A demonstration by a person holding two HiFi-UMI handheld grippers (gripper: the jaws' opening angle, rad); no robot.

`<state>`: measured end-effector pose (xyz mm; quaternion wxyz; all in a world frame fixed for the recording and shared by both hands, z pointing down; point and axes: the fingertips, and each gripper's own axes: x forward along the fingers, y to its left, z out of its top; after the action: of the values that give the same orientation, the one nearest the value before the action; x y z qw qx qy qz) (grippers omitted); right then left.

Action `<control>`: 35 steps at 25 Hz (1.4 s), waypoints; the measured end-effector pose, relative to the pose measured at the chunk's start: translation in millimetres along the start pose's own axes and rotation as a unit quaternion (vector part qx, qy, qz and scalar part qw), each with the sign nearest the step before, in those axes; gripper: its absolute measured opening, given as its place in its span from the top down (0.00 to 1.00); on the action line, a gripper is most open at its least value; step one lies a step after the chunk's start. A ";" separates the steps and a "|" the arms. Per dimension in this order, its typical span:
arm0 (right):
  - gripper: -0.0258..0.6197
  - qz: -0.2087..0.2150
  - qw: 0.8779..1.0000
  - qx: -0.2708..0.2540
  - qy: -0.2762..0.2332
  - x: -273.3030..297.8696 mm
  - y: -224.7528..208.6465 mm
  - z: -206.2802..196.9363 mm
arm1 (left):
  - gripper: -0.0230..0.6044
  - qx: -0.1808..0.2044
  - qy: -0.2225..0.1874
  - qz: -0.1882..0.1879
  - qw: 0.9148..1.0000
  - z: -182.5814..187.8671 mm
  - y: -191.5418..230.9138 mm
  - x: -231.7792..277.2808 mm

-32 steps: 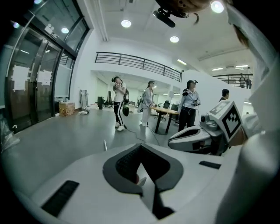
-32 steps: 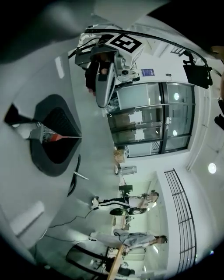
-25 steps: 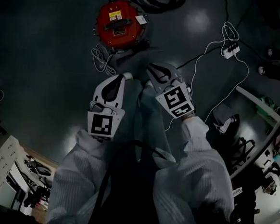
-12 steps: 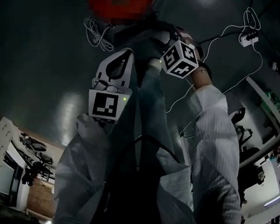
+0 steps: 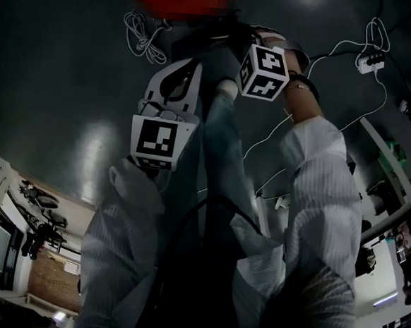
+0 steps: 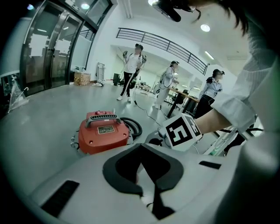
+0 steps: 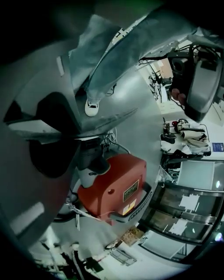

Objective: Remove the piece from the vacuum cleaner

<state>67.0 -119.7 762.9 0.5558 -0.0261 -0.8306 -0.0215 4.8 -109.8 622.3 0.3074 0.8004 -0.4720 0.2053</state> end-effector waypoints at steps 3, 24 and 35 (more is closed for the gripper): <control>0.91 0.027 1.000 -0.004 0.004 -1.0 12.1 -0.8 | 0.96 -0.006 -0.001 0.003 1.000 1.6 1.1 -0.2; 0.91 0.060 0.997 0.050 -0.003 -1.3 56.8 6.0 | 0.96 -0.007 -0.007 0.005 1.000 7.9 2.8 -6.5; 0.92 0.100 0.980 0.169 -0.017 -6.2 108.8 5.2 | 0.96 0.000 -0.017 0.010 1.000 18.5 8.9 -23.6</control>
<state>71.9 -10.9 756.0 0.5371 -0.0145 -0.8250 0.1754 -13.5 -110.9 596.9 0.2968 0.7993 -0.4850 0.1945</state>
